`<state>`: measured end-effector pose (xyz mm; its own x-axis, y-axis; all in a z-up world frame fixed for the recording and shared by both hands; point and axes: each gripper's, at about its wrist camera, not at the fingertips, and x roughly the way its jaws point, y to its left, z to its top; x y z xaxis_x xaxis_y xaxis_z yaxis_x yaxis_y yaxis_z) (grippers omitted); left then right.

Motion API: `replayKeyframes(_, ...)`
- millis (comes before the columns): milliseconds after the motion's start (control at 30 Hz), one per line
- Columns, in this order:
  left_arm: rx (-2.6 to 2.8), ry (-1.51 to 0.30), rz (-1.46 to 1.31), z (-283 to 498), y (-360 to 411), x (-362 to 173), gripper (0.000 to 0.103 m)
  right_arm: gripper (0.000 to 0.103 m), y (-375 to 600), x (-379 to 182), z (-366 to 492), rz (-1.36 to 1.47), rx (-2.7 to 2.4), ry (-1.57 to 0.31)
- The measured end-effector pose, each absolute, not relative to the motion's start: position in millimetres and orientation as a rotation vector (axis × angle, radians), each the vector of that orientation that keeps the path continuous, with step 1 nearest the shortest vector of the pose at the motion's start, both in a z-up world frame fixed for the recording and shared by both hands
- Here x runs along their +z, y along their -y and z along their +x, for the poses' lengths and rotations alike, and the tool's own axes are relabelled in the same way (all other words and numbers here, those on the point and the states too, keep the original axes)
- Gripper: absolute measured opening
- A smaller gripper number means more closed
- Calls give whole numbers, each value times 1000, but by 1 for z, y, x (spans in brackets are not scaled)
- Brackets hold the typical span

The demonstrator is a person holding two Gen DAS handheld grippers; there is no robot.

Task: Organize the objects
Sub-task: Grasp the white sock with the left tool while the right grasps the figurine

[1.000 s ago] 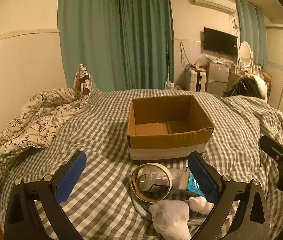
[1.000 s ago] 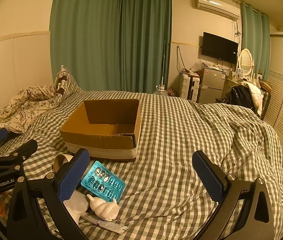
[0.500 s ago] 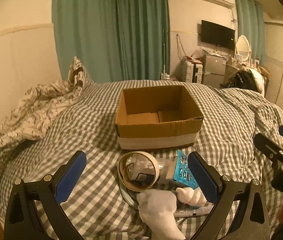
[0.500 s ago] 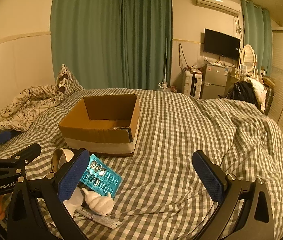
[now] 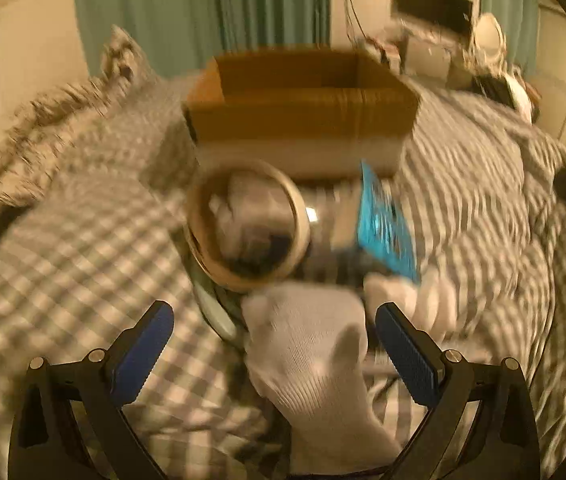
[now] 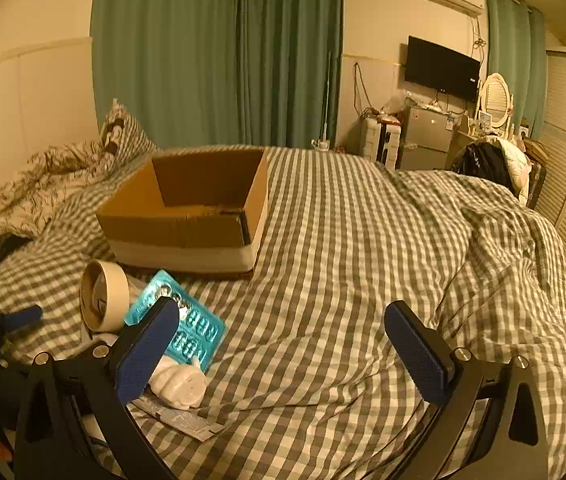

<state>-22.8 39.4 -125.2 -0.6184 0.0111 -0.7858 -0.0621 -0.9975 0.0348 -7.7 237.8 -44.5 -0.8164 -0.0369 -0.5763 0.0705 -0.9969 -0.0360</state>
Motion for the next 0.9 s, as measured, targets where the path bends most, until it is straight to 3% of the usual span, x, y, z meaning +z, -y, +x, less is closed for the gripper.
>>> replayKeyframes(33,2750,-102,-1382,-24,-42,-134,102,103,-237,-47,-9,943,-2936,-92)
replayKeyframes(100,2677,-127,-1448,-25,-45,-153,89,103,-236,-53,-12,964,-2930,-102)
replayKeyframes(167,2623,-79,-1455,-22,-45,-161,64,103,-237,-57,-14,982,-2923,-104)
replayKeyframes(267,2595,-59,-1441,-21,-43,-156,49,103,-236,-64,-17,1008,-2910,-112)
replayKeyframes(600,2699,20,-1179,-12,-14,-74,46,103,-207,-81,-18,1072,-2806,-191)
replayKeyframes(833,2820,-58,-1122,-18,9,-64,46,103,-165,-122,-32,1203,-2634,-260)
replayKeyframes(900,2817,-52,-1132,-22,13,-66,46,96,-158,-132,-37,1229,-2606,-259)
